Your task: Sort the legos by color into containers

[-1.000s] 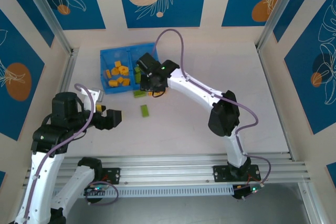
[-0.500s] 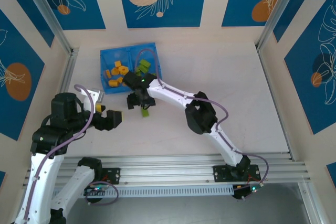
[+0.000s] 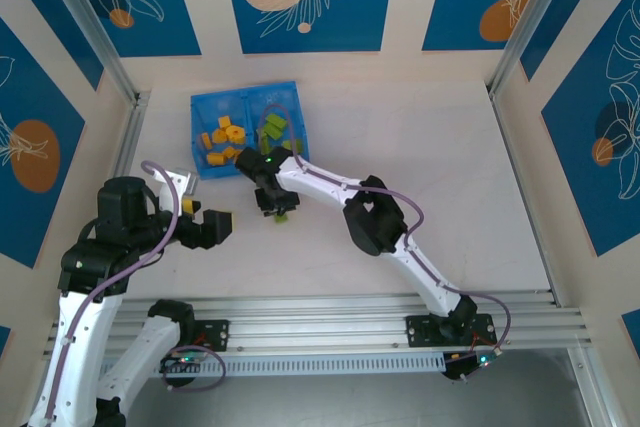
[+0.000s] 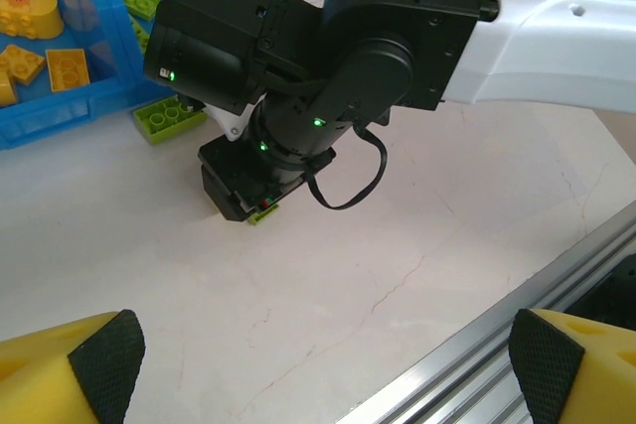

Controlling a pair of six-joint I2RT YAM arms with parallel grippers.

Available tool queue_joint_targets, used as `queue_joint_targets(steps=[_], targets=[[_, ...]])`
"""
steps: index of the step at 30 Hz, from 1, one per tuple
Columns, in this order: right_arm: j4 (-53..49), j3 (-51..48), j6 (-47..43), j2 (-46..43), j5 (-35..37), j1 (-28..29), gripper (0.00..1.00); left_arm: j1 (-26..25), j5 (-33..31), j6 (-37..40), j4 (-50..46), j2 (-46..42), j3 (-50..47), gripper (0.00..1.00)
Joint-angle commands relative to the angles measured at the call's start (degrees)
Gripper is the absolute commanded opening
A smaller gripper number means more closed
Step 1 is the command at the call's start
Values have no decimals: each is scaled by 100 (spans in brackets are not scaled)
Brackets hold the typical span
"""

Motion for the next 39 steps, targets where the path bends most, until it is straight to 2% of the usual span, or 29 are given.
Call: queue_joint_targets(steps=[1,5,9,15,21,25,28,31,37,39], targets=[[-72,-205,123,-404,-196,-13,32,44,344,-2,130,-39,-96,97],[158,-73,247,-996,-325,-249,28,45,636,-70,396,-159,-140,100],[356,635,250,-1248,-356,-552,23,43,823,-121,676,-194,-149,100],[1017,1691,314,-911,30,-968,23,47,546,-212,644,-132,-97,100],[2028,2607,-159,17,166,-1253,24,44,178,-495,626,-202,-88,100],[2792,3167,-725,623,-253,-1326,28,50,170,-599,601,-233,-114,100],[2945,3346,-770,788,-70,-1370,36,40,127,-633,565,-254,-141,100],[2998,3343,-799,675,-5,-1416,52,42,73,-672,556,-273,-172,100],[2528,3262,-864,132,-135,-1435,65,48,53,-681,587,-260,-203,100],[2171,3209,-774,-139,-203,-1452,67,45,32,-677,591,-230,-178,100]])
